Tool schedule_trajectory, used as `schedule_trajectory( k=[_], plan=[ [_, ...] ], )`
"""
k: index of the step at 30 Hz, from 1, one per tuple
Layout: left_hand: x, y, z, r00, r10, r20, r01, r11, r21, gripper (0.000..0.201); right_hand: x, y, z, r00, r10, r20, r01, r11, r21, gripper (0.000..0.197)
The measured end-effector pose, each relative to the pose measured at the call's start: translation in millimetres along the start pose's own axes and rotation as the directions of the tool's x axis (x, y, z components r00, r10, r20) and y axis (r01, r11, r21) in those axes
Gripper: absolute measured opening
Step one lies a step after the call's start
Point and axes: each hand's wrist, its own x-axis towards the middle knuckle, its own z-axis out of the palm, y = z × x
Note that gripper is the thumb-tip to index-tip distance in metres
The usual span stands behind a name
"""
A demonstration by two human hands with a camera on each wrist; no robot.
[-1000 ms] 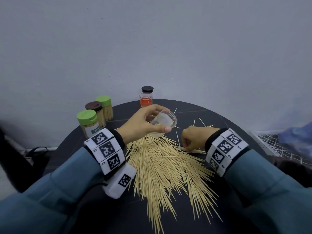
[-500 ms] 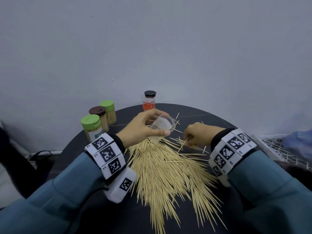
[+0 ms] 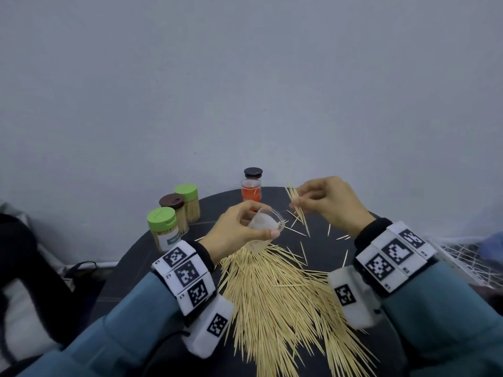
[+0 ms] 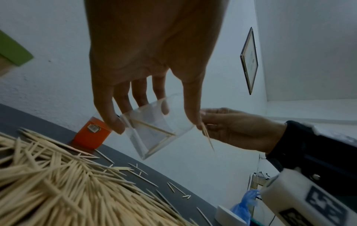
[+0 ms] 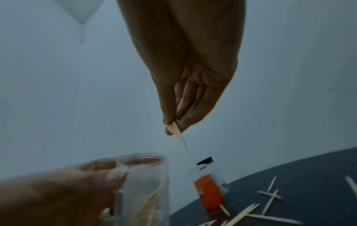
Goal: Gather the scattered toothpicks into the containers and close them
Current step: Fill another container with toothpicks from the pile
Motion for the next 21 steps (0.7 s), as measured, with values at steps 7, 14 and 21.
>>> schedule_trajectory(
  k=[7,14,21],
  plan=[
    [-3,3,5,0.996,-0.078,0.046,0.085,0.984,-0.157,0.045,-4,-14,22,0.976,-0.057,-0.212,0.121,0.945,0.304,0.005],
    [-4,8,1,0.994,-0.099,0.050,0.108,0.968,-0.224,0.050,-15,-4,42,0.993,-0.043,-0.108,0.077,0.938,0.338,0.014],
    [-3,9,-6,0.996,-0.083,0.041,0.090,0.970,-0.228,0.045,-16,-6,45,0.992,-0.070,-0.103,0.101,0.935,0.341,0.008]
  ],
)
